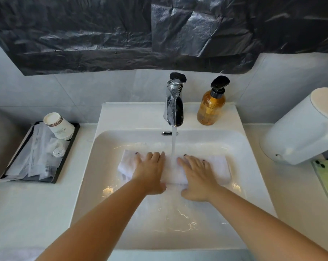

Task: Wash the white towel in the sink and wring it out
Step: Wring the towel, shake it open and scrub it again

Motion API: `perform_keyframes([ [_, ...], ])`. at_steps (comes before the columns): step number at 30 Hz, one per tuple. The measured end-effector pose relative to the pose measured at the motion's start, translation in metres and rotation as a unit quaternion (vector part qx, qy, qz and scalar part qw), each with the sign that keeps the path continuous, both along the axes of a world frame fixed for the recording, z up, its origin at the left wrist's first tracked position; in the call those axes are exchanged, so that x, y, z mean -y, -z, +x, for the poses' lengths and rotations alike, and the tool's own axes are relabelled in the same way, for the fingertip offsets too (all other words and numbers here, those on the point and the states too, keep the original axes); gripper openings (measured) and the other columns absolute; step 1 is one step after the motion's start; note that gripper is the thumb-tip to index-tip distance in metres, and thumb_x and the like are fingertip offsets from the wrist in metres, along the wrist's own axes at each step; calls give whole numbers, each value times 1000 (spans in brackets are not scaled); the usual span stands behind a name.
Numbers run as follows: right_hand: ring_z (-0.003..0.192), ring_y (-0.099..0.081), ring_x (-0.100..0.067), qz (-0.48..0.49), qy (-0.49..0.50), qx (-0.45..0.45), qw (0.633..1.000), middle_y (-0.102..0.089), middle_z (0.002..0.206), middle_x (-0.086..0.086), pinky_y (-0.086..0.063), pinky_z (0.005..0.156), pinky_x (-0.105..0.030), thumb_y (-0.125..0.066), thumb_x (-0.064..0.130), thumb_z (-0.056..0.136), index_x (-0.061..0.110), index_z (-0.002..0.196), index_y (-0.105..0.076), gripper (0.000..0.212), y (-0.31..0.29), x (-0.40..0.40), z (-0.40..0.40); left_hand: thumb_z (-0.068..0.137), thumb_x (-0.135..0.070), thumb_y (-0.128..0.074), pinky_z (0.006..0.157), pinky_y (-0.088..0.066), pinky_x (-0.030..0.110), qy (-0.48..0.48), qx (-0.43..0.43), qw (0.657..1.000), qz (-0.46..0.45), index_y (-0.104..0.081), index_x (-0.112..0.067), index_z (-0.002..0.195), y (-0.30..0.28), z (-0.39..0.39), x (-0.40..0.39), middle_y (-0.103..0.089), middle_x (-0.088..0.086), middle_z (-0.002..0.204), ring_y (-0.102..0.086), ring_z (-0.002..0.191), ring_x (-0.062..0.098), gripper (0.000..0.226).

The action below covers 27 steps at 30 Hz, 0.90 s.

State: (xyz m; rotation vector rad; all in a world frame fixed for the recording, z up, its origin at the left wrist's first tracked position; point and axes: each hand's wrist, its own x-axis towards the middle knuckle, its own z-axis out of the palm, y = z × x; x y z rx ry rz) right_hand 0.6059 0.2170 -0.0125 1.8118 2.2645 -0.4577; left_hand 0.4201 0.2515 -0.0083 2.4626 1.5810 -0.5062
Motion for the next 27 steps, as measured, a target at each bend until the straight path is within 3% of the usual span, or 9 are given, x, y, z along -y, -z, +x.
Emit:
perform_keyframes([
  [2, 142, -20, -24, 34, 7, 0, 999, -14, 157, -2, -25, 108, -42, -61, 44, 71, 23, 154, -4, 103, 3, -6, -1, 75, -52, -62, 106, -29, 48, -11, 11, 1000, 27, -44, -16, 132, -5, 5, -8, -50, 1, 126, -44, 121, 25, 70],
  [5, 134, -26, -25, 10, -18, -12, 1000, -22, 151, 1, -30, 101, -42, -57, 54, 69, 25, 153, -3, 105, 1, -15, 0, 69, -46, -66, 92, -41, 37, -89, 128, 987, -30, -57, -26, 99, -15, 5, -15, -64, -6, 99, -59, 100, 20, 38],
  [8, 128, -39, -22, 4, 5, -145, 989, -43, 139, 4, -34, 98, -40, -53, 65, 61, 25, 149, -19, 103, -5, -18, -1, 55, -33, -71, 70, -51, 29, -224, 379, 889, -127, -60, -27, 82, -31, 6, -8, -66, -7, 82, -63, 82, 18, 30],
  [11, 103, -63, -18, -19, 139, -440, 887, -65, 110, 6, -50, 83, -28, -69, 46, 47, 28, 118, -54, 75, -25, -22, -2, 52, -24, -73, 66, -53, 23, -285, 563, 765, -131, -66, -21, 94, -47, 14, 5, -70, -3, 87, -67, 81, 15, 42],
  [14, 89, -66, -10, -45, 208, -582, 785, -70, 93, 9, -52, 71, -22, -66, 28, 39, 29, 94, -65, 54, -48, -30, -3, 58, -30, -81, 78, -56, 30, -286, 690, 641, -177, -59, -15, 116, -51, 17, 18, -69, 5, 108, -68, 97, 19, 64],
  [18, 86, -66, -25, -86, 274, -695, 659, -70, 88, -7, -49, 73, -38, -55, 11, 53, 12, 94, -69, 43, -55, -26, -22, 66, -24, -82, 92, -52, 34, -211, 710, 624, -249, -50, -11, 135, -42, 13, 27, -62, 18, 124, -61, 118, 27, 77],
  [20, 94, -65, -24, -86, 257, -707, 654, -68, 99, -8, -50, 79, -38, -52, 7, 56, 12, 107, -64, 53, -58, -20, -35, 65, -23, -82, 89, -52, 33, -220, 708, 604, -292, -62, -12, 122, -41, 10, 30, -69, 16, 110, -66, 108, 26, 61],
  [25, 103, -62, -15, -210, 186, -714, 642, -61, 115, -8, -48, 86, -27, -59, 10, 59, 26, 140, -41, 85, -61, -21, -26, 67, -13, -79, 88, -53, 40, -269, 729, 478, -411, -70, -10, 109, -35, 5, 32, -68, 21, 107, -66, 102, 34, 43],
  [27, 110, -61, -17, -229, 143, -664, 698, -63, 119, -4, -47, 97, -35, -74, 24, 59, 23, 136, -48, 81, -64, -33, -12, 73, -8, -77, 91, -52, 44, -251, 741, 423, -458, -67, -6, 113, -32, 5, 32, -64, 25, 108, -64, 102, 37, 41],
])
